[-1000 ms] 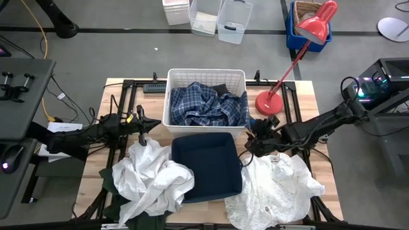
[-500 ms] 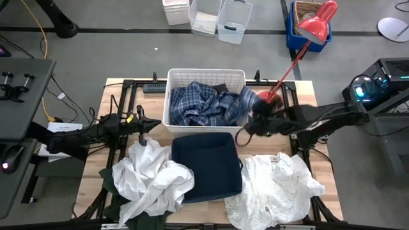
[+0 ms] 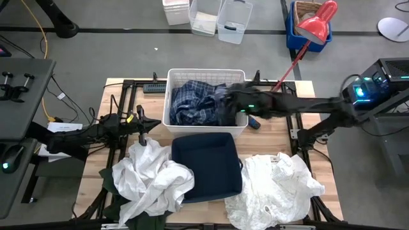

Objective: Sort clothes
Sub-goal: Put the blue polo shirt into the white laundry bin

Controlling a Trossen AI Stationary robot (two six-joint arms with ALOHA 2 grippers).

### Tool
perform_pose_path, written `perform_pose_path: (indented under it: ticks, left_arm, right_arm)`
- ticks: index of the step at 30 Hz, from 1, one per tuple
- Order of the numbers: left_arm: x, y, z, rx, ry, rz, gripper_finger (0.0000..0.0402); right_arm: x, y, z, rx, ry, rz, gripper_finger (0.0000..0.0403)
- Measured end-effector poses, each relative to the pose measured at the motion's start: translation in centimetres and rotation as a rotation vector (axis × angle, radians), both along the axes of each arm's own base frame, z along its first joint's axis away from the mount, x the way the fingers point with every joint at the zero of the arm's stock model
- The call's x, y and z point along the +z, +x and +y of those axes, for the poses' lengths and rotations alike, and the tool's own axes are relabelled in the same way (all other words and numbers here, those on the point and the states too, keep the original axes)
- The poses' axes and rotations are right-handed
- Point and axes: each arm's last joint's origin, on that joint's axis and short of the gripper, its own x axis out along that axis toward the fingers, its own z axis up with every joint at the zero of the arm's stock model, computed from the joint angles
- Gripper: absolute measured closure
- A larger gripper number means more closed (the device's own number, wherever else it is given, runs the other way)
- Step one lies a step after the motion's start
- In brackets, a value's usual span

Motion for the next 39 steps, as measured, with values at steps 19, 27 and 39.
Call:
perform_pose_path:
  ticks: [19,27,39]
  left_arm:
    - [0.0,0.0,0.0,0.001,0.0,0.0,0.0401]
    - [0.0,0.0,0.0,0.0,0.0,0.001,0.0401]
    - [0.0,0.0,0.0,0.0,0.0,0.0,0.0401]
  right_arm:
    - [-12.2,5.2,-7.3,0.003,0.555,0.312,0.0349]
    - [-9.4,3.9,-7.1,0.055,0.49,0.263,0.0242]
    - [-1.1,-1.5,-5.3,0.218,0.395,0.056,0.0185]
